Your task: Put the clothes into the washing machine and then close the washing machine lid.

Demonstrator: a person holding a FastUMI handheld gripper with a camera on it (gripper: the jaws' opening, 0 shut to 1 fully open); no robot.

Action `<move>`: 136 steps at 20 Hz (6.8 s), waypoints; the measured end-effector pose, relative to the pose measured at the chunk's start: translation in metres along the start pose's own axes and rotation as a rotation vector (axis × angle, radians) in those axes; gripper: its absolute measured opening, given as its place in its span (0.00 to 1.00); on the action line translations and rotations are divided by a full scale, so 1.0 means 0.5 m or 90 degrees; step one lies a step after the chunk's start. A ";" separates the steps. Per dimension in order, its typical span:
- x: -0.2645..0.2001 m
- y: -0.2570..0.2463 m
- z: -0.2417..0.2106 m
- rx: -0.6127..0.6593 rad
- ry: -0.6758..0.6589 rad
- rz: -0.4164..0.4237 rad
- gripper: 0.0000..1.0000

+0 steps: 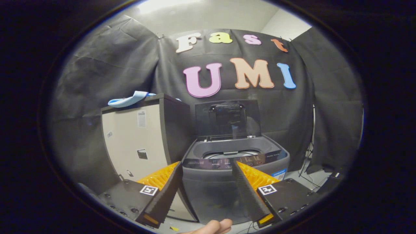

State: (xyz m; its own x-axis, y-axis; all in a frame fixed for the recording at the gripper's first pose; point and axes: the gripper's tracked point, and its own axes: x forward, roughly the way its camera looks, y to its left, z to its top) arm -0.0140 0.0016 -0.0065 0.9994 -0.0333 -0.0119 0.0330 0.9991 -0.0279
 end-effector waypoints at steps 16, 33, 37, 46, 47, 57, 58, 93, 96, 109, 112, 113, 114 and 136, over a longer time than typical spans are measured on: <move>0.128 0.216 0.133 -0.048 0.077 -0.004 0.96; 0.279 0.591 0.376 -0.061 0.008 0.057 1.00; 0.316 0.657 0.434 -0.024 -0.013 0.079 1.00; 0.421 0.702 0.463 0.017 0.006 0.079 0.99; 0.432 0.709 0.467 0.024 0.008 0.080 0.98; 0.550 0.721 0.389 -0.030 0.162 0.027 0.98; 0.559 0.719 0.383 -0.033 0.175 0.018 0.98; 0.605 0.640 0.265 -0.122 0.383 -0.156 0.26; 0.575 0.638 0.266 -0.165 0.396 -0.175 0.07; 0.483 0.622 0.348 -0.077 0.260 -0.120 0.00; 0.460 0.607 0.415 -0.098 0.210 -0.133 0.00; 0.460 0.589 0.428 -0.106 0.198 -0.141 0.00; 0.456 0.568 0.444 -0.107 0.185 -0.150 0.00; 0.385 0.072 0.656 -0.174 -0.007 -0.281 0.00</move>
State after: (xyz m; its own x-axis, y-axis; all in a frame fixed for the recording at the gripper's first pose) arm 0.1836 0.0401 0.3182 0.8909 -0.4486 0.0707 0.4487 0.8458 -0.2885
